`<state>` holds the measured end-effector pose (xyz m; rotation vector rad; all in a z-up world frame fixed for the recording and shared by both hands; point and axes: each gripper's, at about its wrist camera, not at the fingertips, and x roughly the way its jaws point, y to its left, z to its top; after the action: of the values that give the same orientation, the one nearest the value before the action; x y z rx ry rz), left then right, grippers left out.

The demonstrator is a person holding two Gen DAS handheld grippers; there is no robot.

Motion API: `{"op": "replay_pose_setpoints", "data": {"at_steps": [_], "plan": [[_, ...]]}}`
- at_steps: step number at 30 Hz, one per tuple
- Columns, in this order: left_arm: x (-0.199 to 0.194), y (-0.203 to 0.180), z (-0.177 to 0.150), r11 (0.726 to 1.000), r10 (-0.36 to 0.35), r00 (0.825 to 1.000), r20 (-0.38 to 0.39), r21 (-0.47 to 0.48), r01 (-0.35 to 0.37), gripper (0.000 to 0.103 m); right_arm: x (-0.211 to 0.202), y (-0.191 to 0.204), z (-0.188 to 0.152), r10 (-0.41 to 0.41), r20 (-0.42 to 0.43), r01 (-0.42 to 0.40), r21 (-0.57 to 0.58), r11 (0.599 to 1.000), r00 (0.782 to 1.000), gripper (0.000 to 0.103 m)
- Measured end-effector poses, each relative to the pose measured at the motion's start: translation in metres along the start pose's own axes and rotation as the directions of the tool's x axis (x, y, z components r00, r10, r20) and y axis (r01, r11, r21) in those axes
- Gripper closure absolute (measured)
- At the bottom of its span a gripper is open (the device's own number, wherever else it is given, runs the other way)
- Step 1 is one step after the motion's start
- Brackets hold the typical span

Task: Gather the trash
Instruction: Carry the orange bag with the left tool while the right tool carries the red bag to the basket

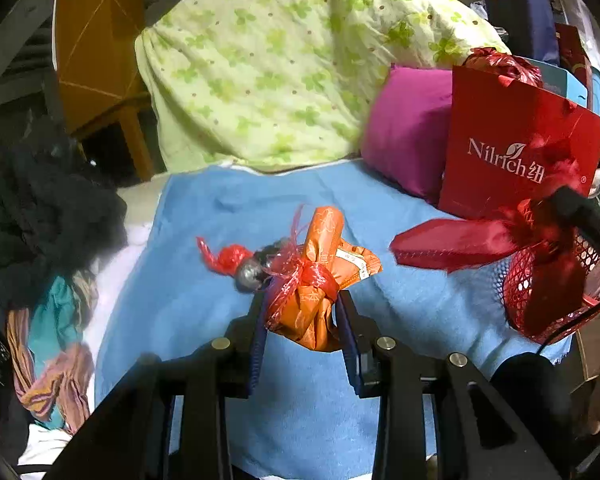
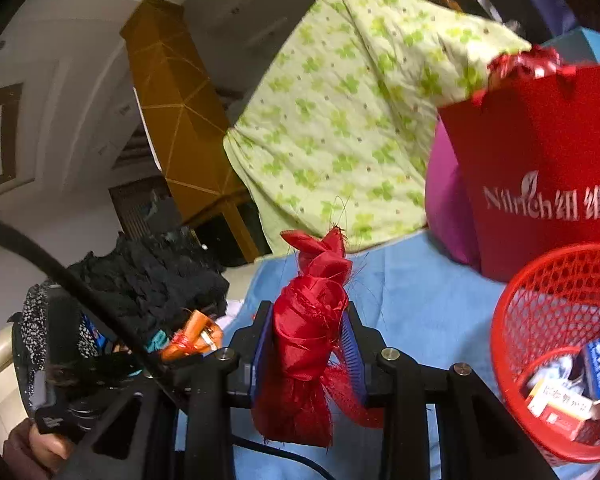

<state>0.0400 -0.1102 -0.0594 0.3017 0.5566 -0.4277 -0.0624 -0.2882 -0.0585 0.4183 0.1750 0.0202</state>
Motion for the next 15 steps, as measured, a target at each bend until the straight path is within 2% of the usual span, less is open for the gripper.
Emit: {"op": "replay_pose_setpoints", "data": {"at_steps": [15], "plan": [[-0.033, -0.032, 0.016, 0.996, -0.005, 0.997, 0.082, 0.088, -0.003, 0.068, -0.058, 0.000, 0.022, -0.034, 0.119, 0.037, -0.018, 0.999, 0.992, 0.068]]}}
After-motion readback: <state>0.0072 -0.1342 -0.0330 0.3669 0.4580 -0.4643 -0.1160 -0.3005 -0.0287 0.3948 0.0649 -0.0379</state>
